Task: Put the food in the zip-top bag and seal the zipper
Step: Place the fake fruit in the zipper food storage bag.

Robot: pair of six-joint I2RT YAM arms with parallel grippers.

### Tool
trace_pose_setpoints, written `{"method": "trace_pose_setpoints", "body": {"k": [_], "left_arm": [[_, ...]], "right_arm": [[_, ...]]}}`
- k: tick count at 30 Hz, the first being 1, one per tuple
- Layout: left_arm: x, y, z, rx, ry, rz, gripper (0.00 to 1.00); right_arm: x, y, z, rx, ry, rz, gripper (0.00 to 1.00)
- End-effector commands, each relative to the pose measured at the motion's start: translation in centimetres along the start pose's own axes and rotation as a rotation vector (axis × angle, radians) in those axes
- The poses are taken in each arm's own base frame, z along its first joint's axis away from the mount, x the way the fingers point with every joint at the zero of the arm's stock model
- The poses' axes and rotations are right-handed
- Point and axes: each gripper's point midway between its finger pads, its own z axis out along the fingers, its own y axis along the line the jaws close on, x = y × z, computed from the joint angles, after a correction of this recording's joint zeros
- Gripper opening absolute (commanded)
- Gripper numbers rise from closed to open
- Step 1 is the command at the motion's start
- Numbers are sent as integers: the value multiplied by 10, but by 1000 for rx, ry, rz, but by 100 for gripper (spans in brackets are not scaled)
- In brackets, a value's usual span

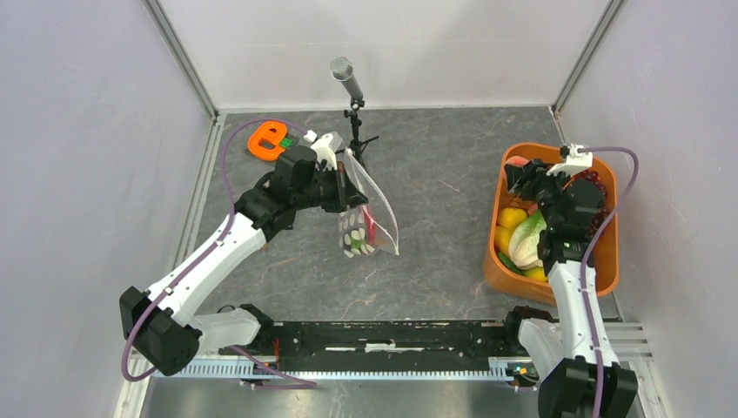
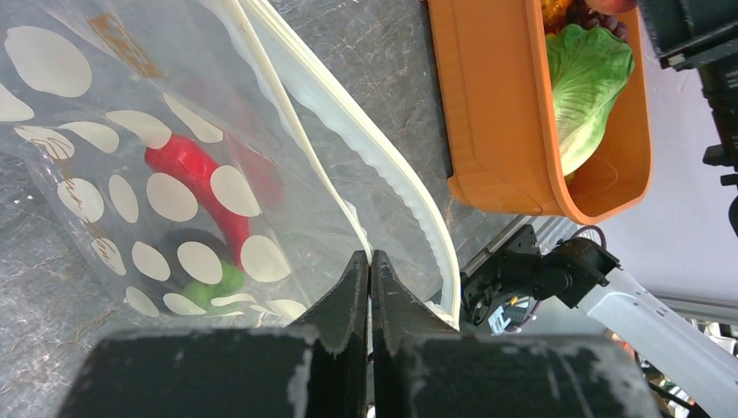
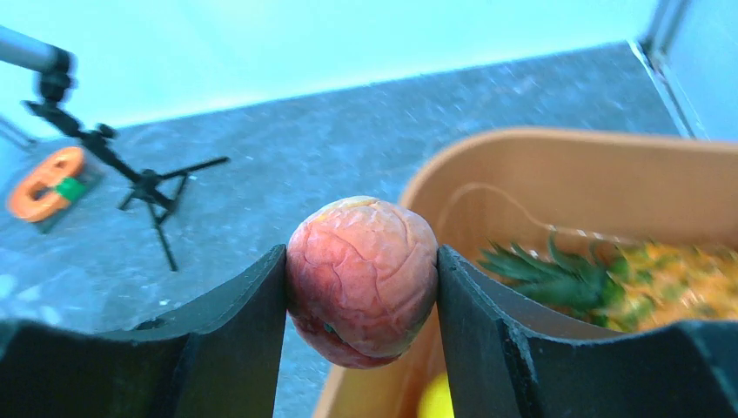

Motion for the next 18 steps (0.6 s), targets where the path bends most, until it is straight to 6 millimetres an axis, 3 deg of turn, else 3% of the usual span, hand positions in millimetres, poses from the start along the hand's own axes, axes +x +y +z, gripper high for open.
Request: {"method": "trace_pose_setpoints", "body": {"k": [1, 9, 18], "left_arm": [[-9, -12, -4, 53, -34, 59, 2], [-9, -13, 0, 66, -25, 50, 2], [-9, -18, 6, 98, -17, 39, 2]], "right_arm": [[-39, 45, -10, -219, -124, -5, 52], [-45, 124, -36, -632, -112, 48, 53], [-14, 204, -55, -904, 4, -27, 53]]}}
